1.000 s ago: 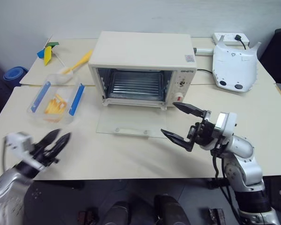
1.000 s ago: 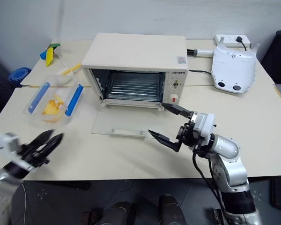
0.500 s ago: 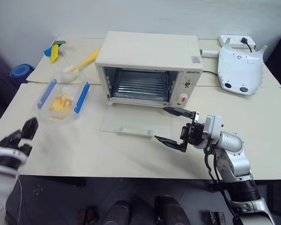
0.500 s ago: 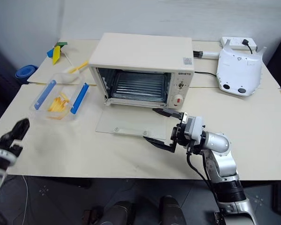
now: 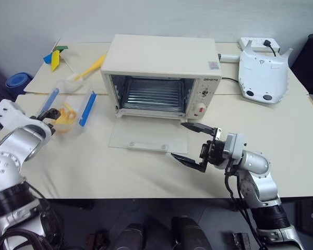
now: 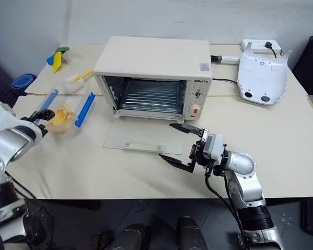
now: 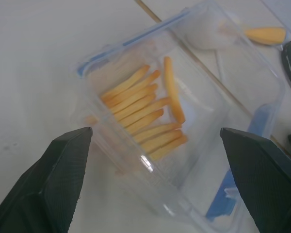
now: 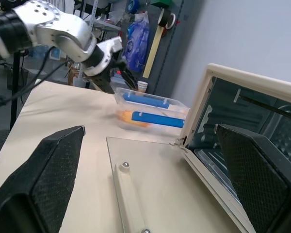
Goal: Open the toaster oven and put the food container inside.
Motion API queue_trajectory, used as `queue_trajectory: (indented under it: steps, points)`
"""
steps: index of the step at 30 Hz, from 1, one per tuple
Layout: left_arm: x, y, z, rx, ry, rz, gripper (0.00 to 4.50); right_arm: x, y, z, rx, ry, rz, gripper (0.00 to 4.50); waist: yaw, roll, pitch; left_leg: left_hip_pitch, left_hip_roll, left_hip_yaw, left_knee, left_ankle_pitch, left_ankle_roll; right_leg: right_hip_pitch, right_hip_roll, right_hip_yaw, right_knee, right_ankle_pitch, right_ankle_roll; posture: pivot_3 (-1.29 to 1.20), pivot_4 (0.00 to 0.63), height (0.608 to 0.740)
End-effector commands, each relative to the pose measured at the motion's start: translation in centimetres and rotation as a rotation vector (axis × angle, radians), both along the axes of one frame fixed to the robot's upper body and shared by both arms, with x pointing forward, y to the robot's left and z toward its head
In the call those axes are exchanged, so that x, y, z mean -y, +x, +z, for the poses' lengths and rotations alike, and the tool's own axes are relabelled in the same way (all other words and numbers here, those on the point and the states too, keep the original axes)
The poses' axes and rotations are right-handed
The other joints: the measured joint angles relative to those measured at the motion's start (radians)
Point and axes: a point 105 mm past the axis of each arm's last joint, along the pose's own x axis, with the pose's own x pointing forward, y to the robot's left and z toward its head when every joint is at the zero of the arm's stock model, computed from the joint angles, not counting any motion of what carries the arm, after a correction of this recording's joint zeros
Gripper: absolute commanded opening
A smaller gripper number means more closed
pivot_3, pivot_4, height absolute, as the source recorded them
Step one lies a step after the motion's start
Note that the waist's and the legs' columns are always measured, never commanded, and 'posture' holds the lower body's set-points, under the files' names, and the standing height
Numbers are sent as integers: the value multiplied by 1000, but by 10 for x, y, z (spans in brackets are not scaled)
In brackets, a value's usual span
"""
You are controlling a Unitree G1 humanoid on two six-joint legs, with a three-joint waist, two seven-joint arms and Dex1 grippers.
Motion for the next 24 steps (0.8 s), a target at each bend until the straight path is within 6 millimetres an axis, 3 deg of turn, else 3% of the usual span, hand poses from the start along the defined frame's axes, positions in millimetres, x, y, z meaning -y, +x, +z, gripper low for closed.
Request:
queue_trajectory:
  steps: [1, 3, 15, 16, 21, 24]
  points:
    - [-7, 5, -4, -55, 11, 25, 4300, -3, -5, 10, 31, 11, 18, 4500, -6, 0, 0, 0, 0, 0, 0, 0, 0, 0, 0, 0, 0, 0, 0, 0, 150, 740]
    - [-7, 8, -7, -76, -3, 17, 3932, -2, -3, 11, 30, 0, 23, 4500, -8, 0, 0, 0, 0, 0, 0, 0, 0, -1, 0, 0, 0, 0, 0, 0, 150, 740]
    - [-25, 5, -5, -95, -4, 77, 355, 0, 9, 19, 54, 0, 7, 4500, -8, 0, 0, 0, 0, 0, 0, 0, -1, -1, -1, 0, 1, 0, 0, 0, 150, 740]
    - [-29, 2, -3, -97, 3, 85, 184, 1, 9, 19, 50, 4, 5, 4500, -8, 0, 0, 0, 0, 0, 0, 0, -1, -1, 0, 0, 1, 0, 0, 0, 150, 740]
    - [-53, -16, 13, -96, 88, 91, 157, 0, 8, 18, 40, 8, 3, 4500, -13, 0, 0, -1, 0, 0, 0, 0, -1, -2, 0, 0, 2, 0, 0, 0, 150, 740]
    - [-60, -23, 31, -118, 206, -22, 157, 1, 8, 15, 29, 8, 5, 4500, -12, -1, 0, -2, 0, 0, 0, 0, -1, -4, 0, 0, 4, 0, 0, 0, 150, 740]
